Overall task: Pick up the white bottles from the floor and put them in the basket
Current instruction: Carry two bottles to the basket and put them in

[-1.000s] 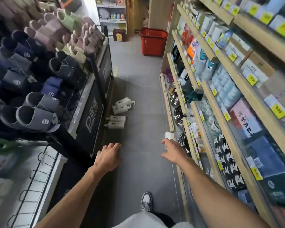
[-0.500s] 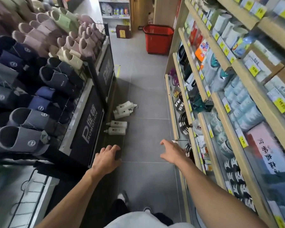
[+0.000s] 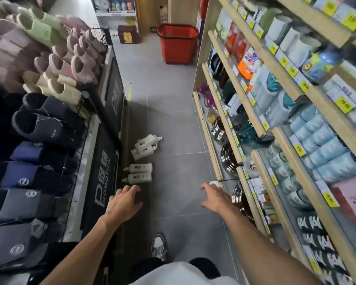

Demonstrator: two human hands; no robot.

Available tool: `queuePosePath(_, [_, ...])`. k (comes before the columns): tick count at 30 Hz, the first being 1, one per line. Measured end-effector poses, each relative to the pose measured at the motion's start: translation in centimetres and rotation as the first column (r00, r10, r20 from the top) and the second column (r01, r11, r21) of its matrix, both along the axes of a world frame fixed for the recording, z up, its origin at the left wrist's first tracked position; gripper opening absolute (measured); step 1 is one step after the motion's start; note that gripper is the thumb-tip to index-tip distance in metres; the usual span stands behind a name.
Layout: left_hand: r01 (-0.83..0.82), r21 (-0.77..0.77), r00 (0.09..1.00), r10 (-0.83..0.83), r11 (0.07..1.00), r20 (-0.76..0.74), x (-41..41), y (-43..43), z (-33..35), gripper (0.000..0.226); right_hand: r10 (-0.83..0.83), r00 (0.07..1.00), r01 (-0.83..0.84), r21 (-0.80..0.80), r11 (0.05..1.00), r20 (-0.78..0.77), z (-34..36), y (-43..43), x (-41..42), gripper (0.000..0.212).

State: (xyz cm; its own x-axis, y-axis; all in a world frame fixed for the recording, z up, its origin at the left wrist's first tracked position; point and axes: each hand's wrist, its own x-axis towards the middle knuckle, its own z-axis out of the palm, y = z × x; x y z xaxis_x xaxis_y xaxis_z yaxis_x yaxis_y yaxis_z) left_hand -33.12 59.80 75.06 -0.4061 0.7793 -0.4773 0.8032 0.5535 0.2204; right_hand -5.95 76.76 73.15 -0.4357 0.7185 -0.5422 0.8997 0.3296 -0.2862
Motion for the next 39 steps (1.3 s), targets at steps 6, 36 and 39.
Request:
queuePosePath(6, [0.084,-0.036,0.996,-0.083,0.996,0.03,-2.8,5.2,-1.7,0.057,-0.067,0.998,0.067,-0.021,0.998,0.011,-1.4,1.9,-2.1,0.056])
queuePosePath(36, [0.04,-0.496,0.996,0.003,0.867,0.085,-14.2,21.1,-36.1,0.064,-0.77,0.626,0.776,-0.197,0.599,0.126,-36.5,18.6,-0.7,0.056])
queuePosePath(39, [0.047,-0.546,0.996,-0.001,0.836,0.085,-15.2,22.7,-43.5,0.064,-0.841,0.518,0.851,-0.191,0.489,0.157,-42.9,19.8,-0.6,0.053])
